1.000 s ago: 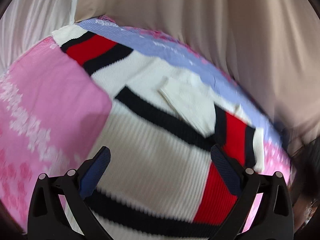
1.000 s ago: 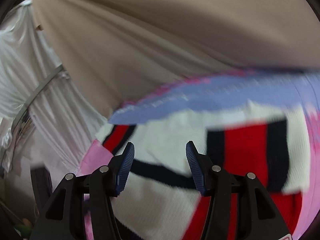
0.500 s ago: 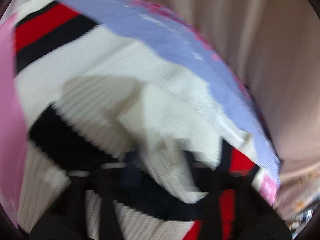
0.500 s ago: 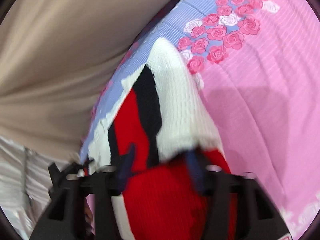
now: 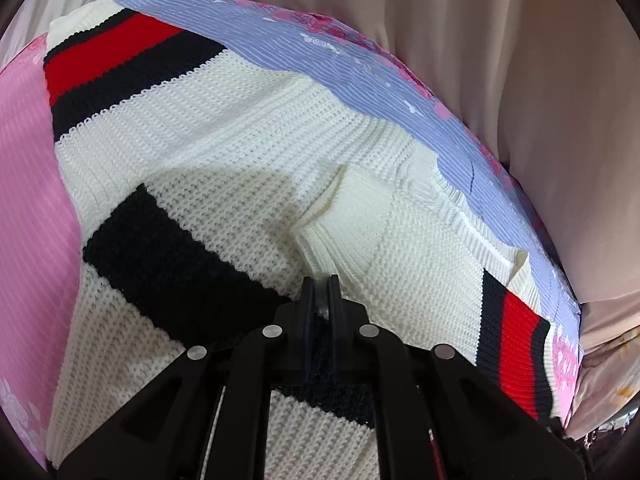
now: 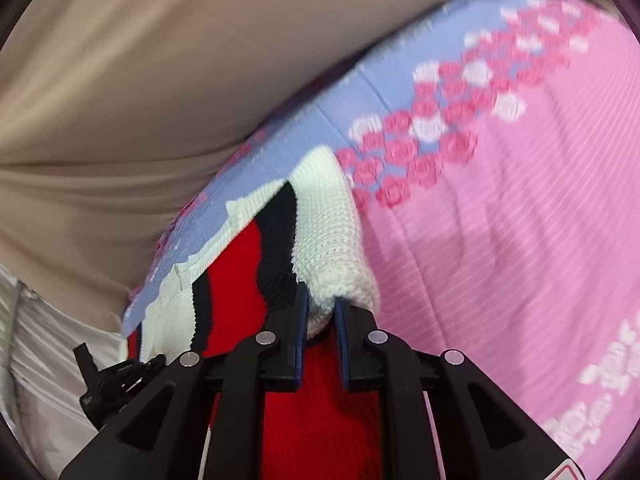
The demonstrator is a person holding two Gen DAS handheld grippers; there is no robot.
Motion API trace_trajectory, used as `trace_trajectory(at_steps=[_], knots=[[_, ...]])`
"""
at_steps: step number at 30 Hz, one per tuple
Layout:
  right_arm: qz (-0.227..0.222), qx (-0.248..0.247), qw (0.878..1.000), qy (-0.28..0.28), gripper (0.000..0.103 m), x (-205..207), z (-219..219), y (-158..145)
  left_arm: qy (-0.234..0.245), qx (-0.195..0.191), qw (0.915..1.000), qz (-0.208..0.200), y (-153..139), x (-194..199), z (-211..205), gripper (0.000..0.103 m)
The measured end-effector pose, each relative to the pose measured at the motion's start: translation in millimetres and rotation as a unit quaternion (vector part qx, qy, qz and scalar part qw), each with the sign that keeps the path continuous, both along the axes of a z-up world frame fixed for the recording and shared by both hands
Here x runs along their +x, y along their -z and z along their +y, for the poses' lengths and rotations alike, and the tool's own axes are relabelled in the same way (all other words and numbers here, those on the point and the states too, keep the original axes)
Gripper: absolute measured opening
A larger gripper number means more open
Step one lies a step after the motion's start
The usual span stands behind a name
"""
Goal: Fold small clothes
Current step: 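Fold the held sleeve across the sweater body with the right gripper, then grasp the other striped sleeve with the left gripper while the right gripper releases its sleeve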
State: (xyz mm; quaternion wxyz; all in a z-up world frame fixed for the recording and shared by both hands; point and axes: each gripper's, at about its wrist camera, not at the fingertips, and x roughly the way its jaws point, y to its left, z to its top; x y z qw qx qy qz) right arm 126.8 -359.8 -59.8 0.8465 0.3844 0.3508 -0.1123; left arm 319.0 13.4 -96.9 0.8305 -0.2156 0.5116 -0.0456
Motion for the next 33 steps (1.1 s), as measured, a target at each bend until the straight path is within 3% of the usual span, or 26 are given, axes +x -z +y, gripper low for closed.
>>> trace_trajectory(at_steps=[3, 6, 7, 8, 9, 10, 12, 14, 16, 21, 24, 27, 28, 29, 30, 31, 33], knots=[[0.018, -0.092, 0.996, -0.008, 0.013, 8, 32, -11, -0.001, -0.012, 0.9999, 0.001, -1, -2, 8, 0.007], [0.028, -0.109, 0.994, 0.005, 0.013, 15, 40, -9, 0.005, -0.024, 0.9997, 0.007, -2, -2, 15, 0.008], [0.044, -0.131, 0.990, 0.005, 0.016, 22, 42, -2, 0.010, -0.027, 0.9996, 0.008, -2, -2, 16, 0.008], [0.081, -0.153, 0.985, -0.010, 0.024, 34, 47, 9, 0.015, -0.031, 0.9994, 0.010, -3, -2, 21, 0.008], [0.136, -0.151, 0.979, -0.024, 0.024, 42, 39, 28, 0.017, -0.036, 0.9991, 0.013, -4, -2, 28, 0.008], [0.128, -0.136, 0.982, -0.018, 0.023, 38, 36, 29, 0.015, -0.041, 0.9989, 0.014, -7, -3, 37, 0.009], [0.116, -0.111, 0.987, -0.006, 0.023, 31, 32, 20, -0.011, -0.057, 0.9983, -0.003, -19, -1, 76, 0.024], [0.120, -0.113, 0.986, 0.001, 0.030, 22, 37, 9, -0.065, -0.054, 0.9962, -0.023, -33, 7, 131, 0.057], [0.118, -0.117, 0.986, -0.006, 0.036, 4, 48, -2, -0.118, -0.040, 0.9917, -0.032, -41, 22, 184, 0.071], [0.135, -0.144, 0.978, -0.069, 0.047, -30, 111, -10, -0.251, -0.004, 0.9678, -0.013, -34, 88, 332, 0.075], [0.148, -0.124, 0.975, -0.110, 0.051, -40, 158, 0, -0.296, -0.010, 0.9551, 0.007, -15, 114, 381, 0.074], [0.158, -0.092, 0.972, -0.149, 0.051, -41, 199, 11, -0.306, -0.025, 0.9515, 0.009, -1, 132, 399, 0.063], [0.160, -0.086, 0.970, -0.161, 0.051, -39, 210, 13, -0.303, -0.022, 0.9529, -0.001, 0, 136, 396, 0.047], [0.161, -0.084, 0.969, -0.168, 0.051, -38, 218, 14, -0.286, -0.031, 0.9578, 0.003, 3, 144, 394, 0.014], [0.160, -0.081, 0.968, -0.177, 0.051, -36, 225, 15, -0.272, -0.033, 0.9616, 0.017, 5, 151, 389, 0.007], [0.158, -0.080, 0.967, -0.184, 0.051, -34, 229, 14, -0.271, -0.020, 0.9624, 0.015, 2, 151, 387, 0.006], [0.152, -0.083, 0.967, -0.188, 0.052, -33, 235, 9, -0.251, 0.005, 0.9675, -0.031, -27, 149, 371, 0.006]])
